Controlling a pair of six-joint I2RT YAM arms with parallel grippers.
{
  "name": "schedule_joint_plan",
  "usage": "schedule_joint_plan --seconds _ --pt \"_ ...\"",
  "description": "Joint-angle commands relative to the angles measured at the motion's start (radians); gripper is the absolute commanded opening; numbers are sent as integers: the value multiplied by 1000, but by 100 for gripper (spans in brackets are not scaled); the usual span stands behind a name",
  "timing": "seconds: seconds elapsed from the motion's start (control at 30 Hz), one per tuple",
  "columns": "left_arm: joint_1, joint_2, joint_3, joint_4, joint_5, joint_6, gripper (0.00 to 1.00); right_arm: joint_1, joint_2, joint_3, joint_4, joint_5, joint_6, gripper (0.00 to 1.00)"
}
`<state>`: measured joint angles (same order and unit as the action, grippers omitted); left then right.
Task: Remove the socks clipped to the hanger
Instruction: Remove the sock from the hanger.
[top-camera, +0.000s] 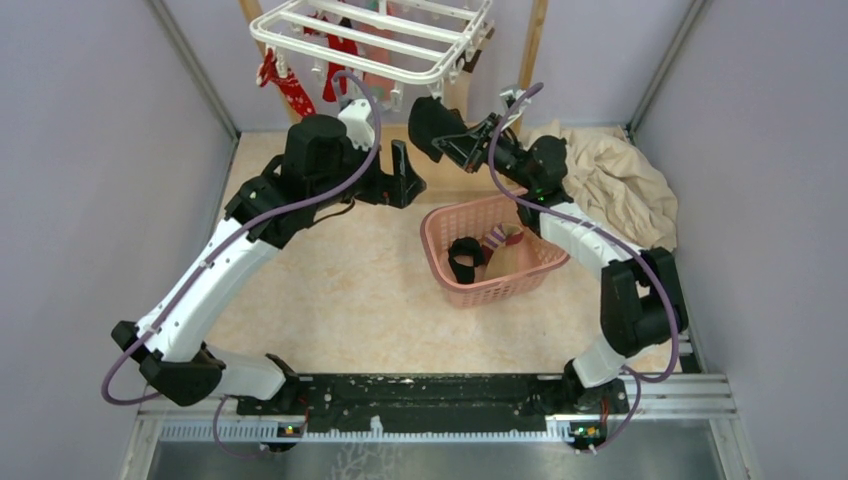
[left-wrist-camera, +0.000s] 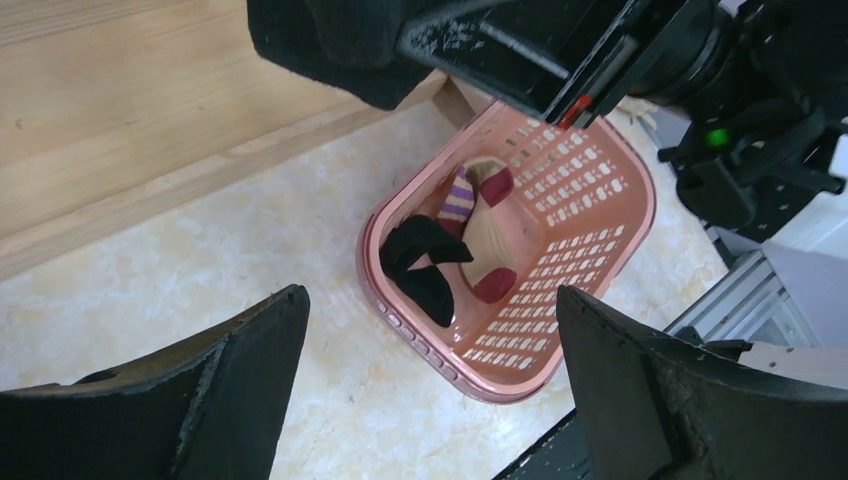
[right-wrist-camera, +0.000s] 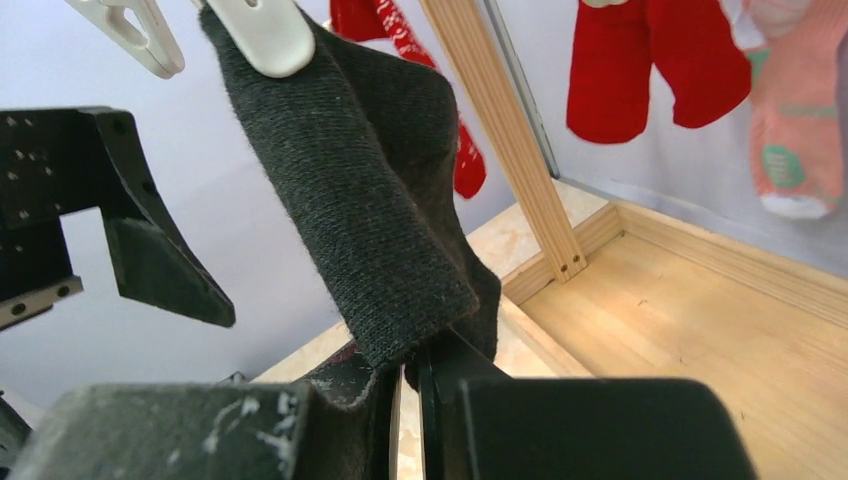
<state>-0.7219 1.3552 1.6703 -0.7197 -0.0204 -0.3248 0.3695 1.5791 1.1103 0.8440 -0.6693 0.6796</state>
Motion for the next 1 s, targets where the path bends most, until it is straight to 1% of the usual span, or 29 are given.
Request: schedule_joint_plan --seconds 0.0,0.27,0.63,0.77,0.97 --pt "4 -9 42 41 5 -46 99 20 -48 5 8 17 -35 6" --pt "4 -50 -24 179 -70 -77 99 90 -75 28 -114 66 -128 5" --pt "4 -85 -78 321 -168 -79 99 175 -112 16 -204 137 -192 2" --pt "4 -77 -75 361 -188 -103 99 207 -136 16 -257 196 -248 0" --pt "1 -57 -73 406 -230 -120 99 257 -163 47 -362 299 -343 0"
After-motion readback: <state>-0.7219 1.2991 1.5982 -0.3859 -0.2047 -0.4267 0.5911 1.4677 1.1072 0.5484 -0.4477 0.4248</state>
